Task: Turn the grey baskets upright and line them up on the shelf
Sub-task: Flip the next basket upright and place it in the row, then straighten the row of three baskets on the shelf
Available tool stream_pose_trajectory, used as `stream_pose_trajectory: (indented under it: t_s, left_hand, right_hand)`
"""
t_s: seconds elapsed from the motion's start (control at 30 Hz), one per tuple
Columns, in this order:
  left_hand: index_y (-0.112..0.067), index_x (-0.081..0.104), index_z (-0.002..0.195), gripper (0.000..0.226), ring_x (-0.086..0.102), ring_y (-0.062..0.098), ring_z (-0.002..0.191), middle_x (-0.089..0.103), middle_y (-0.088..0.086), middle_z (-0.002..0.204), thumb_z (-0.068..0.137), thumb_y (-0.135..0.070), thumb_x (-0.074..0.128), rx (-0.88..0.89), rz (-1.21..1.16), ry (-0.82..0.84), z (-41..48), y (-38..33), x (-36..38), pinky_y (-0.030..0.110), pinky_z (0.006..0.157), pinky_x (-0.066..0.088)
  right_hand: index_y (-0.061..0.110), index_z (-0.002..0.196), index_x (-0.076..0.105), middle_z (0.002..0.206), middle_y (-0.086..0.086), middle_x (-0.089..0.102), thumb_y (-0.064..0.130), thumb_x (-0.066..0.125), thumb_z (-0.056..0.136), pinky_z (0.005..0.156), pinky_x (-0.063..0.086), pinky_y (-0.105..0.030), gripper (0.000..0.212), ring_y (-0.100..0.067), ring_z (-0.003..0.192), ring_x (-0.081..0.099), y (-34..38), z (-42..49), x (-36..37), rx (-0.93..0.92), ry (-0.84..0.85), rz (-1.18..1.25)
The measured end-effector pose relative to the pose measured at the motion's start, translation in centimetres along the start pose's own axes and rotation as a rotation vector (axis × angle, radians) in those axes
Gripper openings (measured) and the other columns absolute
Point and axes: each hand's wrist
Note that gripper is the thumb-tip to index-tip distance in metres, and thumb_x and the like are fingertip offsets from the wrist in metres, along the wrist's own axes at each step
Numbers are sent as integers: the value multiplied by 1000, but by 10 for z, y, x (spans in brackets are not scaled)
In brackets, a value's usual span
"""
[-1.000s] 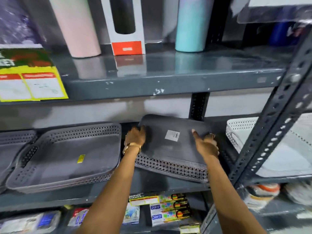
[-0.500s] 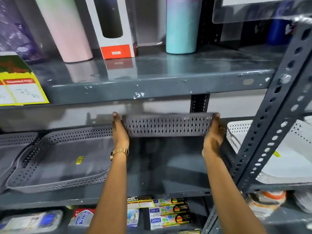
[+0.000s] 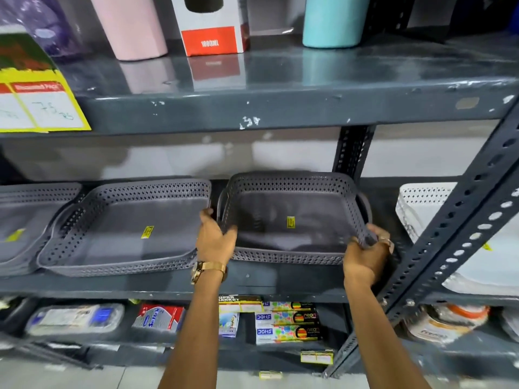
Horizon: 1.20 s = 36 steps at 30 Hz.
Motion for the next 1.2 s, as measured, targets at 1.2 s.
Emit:
stream_pose_trajectory:
  t_s: [1.2]
  left_hand:
    - [-16,75,92,26,67,40,95,75,18,95,83,-37,65,39,438,-79,159,190,-297,40,74,54]
  right_hand:
    - [9,93,72,97,-24,70,34,63,84,75,48,-41,29,-44,95,64,22,-208,196,-319,370,-908]
Point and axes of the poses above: each hand's wrist, its own z-axis towards the middle knuckle, its own x-axis out of the palm, y = z × x
